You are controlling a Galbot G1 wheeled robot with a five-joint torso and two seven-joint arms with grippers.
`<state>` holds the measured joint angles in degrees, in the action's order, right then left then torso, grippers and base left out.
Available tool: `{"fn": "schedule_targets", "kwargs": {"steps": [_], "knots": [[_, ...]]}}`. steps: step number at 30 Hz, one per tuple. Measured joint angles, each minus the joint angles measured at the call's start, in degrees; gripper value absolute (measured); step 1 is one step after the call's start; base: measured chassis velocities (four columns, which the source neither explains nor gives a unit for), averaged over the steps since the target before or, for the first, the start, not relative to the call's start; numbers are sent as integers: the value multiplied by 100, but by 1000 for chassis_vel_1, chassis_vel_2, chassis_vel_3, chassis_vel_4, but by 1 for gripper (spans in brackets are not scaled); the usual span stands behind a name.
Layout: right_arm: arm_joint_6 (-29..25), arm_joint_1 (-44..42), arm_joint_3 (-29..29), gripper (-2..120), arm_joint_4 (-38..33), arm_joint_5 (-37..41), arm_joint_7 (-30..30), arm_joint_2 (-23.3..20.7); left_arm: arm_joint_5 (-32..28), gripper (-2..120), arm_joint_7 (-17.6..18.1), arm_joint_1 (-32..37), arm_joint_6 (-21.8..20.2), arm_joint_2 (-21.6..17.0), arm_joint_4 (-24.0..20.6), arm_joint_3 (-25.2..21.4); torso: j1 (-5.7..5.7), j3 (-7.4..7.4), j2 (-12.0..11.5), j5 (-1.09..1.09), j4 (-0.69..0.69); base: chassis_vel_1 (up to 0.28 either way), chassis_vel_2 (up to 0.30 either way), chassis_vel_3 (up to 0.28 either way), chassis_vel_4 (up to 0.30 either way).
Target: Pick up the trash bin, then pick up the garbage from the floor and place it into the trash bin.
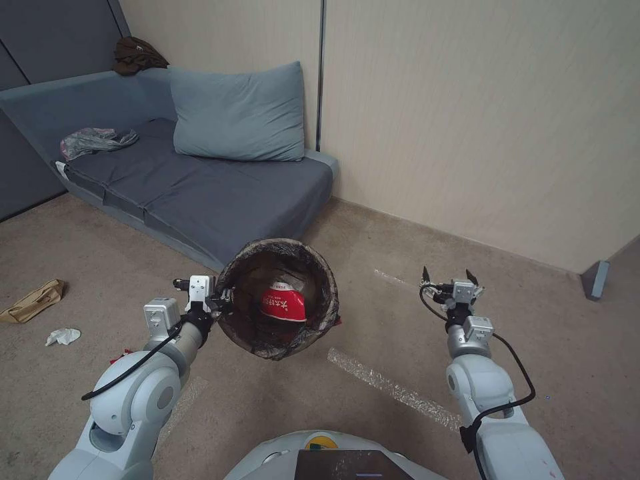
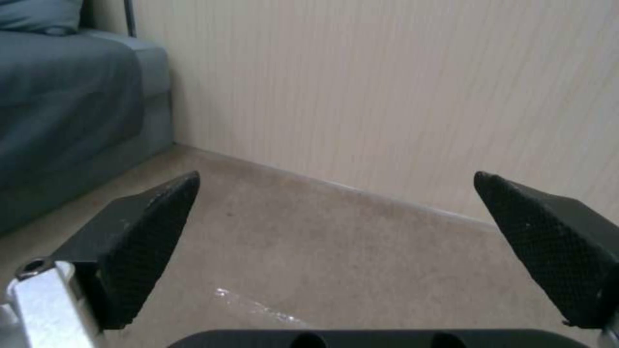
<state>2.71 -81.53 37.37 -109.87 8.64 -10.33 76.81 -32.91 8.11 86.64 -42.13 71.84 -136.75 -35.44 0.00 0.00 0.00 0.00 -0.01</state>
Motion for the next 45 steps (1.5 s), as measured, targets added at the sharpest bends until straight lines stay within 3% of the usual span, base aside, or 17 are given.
{"fn": "schedule_targets", "kwargs": {"steps": [10, 45], "knots": [[-97, -5, 212, 100, 9, -58, 17, 235, -5, 0, -12, 46, 0, 52, 3, -66, 0, 0, 0, 0, 1, 38, 27, 29, 32], [-59, 166, 76, 100, 35, -259, 40, 334, 0, 0, -15, 5, 0, 85, 54, -170, 0, 1, 0, 0, -1, 114, 114, 116, 117]]}}
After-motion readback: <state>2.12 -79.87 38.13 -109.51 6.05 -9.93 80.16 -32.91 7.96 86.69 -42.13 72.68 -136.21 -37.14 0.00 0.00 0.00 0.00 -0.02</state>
